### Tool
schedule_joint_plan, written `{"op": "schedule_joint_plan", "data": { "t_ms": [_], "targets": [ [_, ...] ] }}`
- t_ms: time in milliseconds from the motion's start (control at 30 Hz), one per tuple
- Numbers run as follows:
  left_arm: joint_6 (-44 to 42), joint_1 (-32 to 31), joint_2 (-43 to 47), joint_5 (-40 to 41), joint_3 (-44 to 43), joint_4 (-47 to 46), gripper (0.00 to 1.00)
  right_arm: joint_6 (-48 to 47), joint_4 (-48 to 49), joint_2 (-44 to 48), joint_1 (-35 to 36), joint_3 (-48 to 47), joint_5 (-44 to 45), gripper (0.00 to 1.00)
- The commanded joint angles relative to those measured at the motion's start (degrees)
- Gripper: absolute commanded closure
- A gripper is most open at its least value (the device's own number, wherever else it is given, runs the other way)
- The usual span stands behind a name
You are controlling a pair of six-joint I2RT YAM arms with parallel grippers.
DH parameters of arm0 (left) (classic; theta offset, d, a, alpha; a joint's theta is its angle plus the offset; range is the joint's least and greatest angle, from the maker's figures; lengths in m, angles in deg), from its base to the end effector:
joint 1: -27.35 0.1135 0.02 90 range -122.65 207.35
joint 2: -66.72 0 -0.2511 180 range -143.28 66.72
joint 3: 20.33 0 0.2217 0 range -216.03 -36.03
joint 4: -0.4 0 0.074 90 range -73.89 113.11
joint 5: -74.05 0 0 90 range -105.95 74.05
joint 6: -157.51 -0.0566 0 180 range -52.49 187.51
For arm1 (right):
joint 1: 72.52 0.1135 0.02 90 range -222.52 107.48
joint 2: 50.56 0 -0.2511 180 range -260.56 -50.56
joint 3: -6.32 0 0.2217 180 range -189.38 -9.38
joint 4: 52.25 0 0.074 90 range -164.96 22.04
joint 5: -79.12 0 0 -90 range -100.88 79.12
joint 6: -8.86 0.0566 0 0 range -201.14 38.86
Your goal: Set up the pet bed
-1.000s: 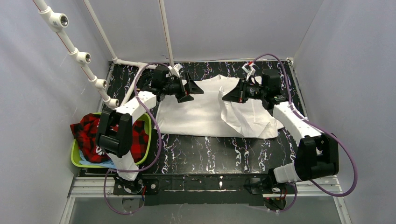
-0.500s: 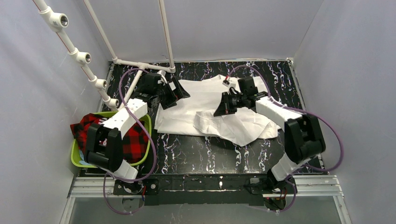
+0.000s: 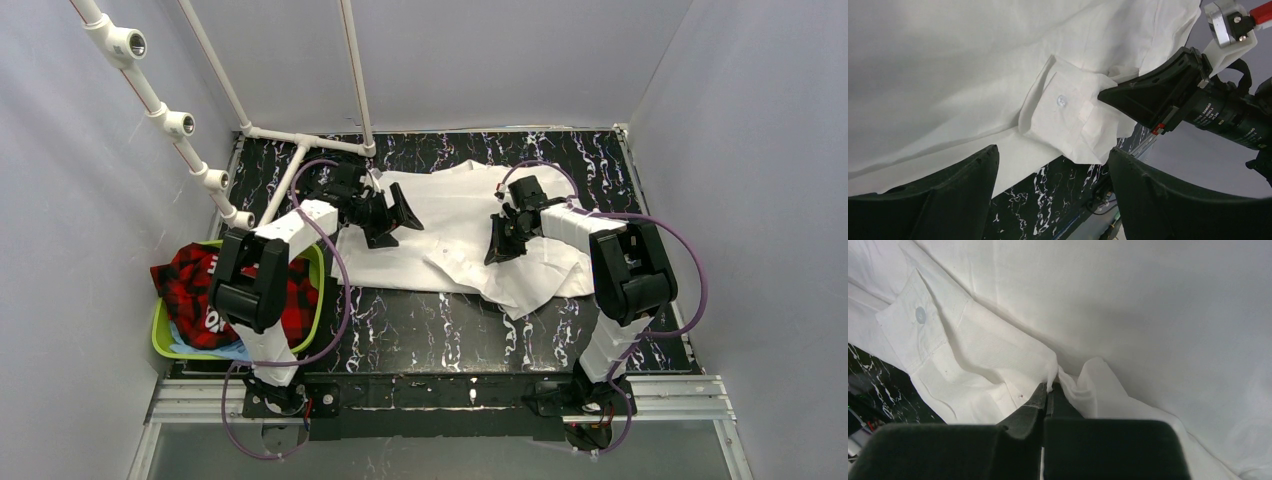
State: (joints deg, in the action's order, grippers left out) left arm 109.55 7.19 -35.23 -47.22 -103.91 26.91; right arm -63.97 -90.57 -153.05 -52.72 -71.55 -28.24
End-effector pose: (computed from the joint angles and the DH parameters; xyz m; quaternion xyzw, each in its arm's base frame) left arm 0.3364 -0.1548 0.2029 -0.0673 0.8928 -0.4039 0.1878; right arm 0.3086 0.1291 0.1523 -0.0574 0.9600 0.2125 0.1728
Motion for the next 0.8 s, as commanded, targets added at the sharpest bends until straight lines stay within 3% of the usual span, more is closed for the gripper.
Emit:
{"op": "schedule_joint_plan", "data": {
  "t_ms": [0,100,167,233,400,767],
  "targets": [
    [0.10,-2.21,-3.50,-4.12,-4.66,1.14,0.26,-0.30,-0.99,-0.42,0.07,-1.13,2.38,0.99],
    [1.08,-3.56,-6.90,-2.49,-8.23,3.80,0.33,-0.22,-1.04,-0.29,0.07,-0.70,2.77,0.99],
    [1.09,-4.38,-9.01,1.73,-11.51,12.18,0.41,-0.20,-1.00,-0.17,0.07,-0.72,3.18,0.99],
    [1.97,-4.78,-10.64,4.58,-13.55,17.49,0.42,0.03,-1.01,-0.16,0.07,-0.83,3.31,0.99],
    [4.25,-6.45,-13.06,3.59,-13.33,15.90,0.42,0.72,0.24,0.31,0.07,-0.37,2.52,0.99],
    [10.33,-7.44,-18.16,-3.21,-14.93,13.27,0.60,4.36,4.61,2.57,0.32,2.34,1.30,0.99]
  ]
}}
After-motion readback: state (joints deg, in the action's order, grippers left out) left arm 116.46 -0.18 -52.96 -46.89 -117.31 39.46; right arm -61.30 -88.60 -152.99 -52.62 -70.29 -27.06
